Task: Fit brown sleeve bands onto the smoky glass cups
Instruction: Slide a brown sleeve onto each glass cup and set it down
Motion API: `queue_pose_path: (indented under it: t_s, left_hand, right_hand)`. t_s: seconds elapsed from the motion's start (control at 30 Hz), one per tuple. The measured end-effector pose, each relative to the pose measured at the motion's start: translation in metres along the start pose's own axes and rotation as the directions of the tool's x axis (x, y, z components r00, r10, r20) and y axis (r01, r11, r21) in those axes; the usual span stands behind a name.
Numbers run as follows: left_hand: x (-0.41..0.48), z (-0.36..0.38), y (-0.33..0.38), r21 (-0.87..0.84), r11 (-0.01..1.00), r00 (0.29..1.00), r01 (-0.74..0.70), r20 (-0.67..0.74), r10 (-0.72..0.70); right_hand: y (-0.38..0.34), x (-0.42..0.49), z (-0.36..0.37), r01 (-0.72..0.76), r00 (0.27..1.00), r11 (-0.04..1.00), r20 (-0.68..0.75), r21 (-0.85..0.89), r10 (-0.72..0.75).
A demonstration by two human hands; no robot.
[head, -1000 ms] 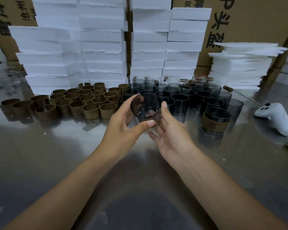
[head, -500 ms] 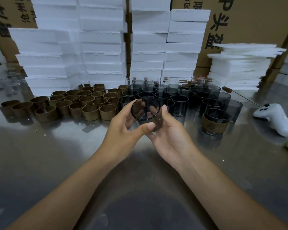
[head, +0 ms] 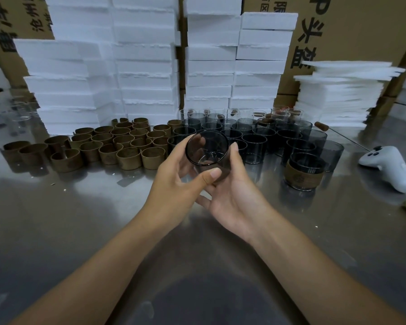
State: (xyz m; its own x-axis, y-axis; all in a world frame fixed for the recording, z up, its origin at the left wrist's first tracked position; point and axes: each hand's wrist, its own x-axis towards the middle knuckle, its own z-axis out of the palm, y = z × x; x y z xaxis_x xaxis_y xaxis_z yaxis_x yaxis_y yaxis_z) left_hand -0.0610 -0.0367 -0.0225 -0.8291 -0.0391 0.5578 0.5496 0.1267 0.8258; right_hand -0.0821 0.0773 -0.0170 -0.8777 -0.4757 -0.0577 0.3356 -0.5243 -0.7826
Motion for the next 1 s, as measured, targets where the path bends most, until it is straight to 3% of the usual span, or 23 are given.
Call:
queue_pose_path:
  t_s: [0.17,0.37,0.5,0.6,0.73,0.83,1.0]
  left_hand:
    - [0.002,-0.006,-0.005,0.104,0.994,0.999,-0.032,0.021,0.03]
    - [0.002,-0.009,-0.008,0.164,0.986,0.998,-0.032,0.056,0.024]
    - [0.002,-0.009,-0.008,0.153,0.988,0.998,-0.018,0.057,0.01]
    - [0.002,-0.009,-0.007,0.071,0.995,0.997,0.075,0.012,-0.076]
    - [0.003,-0.01,-0.012,-0.079,0.964,0.967,0.253,-0.021,-0.255]
    - [0.005,-0.01,-0.01,-0.195,0.928,0.947,0.318,0.03,-0.319]
    - [0.005,-0.007,-0.008,-0.303,0.878,0.929,0.371,0.123,-0.35]
  right_hand:
    - [0.002,0.001,-0.004,-0.043,0.994,0.997,-0.103,-0.057,0.037]
    - [-0.002,0.0,-0.006,0.079,0.96,0.996,-0.264,-0.049,-0.089]
    - [-0.002,0.0,-0.006,0.092,0.956,0.993,-0.273,-0.073,-0.108]
    - [-0.001,0.0,-0.005,0.1,0.952,0.97,-0.263,-0.223,-0.159]
    - [-0.001,-0.003,-0.002,0.26,0.923,0.846,-0.136,-0.465,-0.359]
    - [0.003,-0.006,0.002,0.262,0.938,0.769,-0.035,-0.583,-0.346]
    - [0.005,-0.005,0.002,0.231,0.935,0.76,-0.076,-0.608,-0.346]
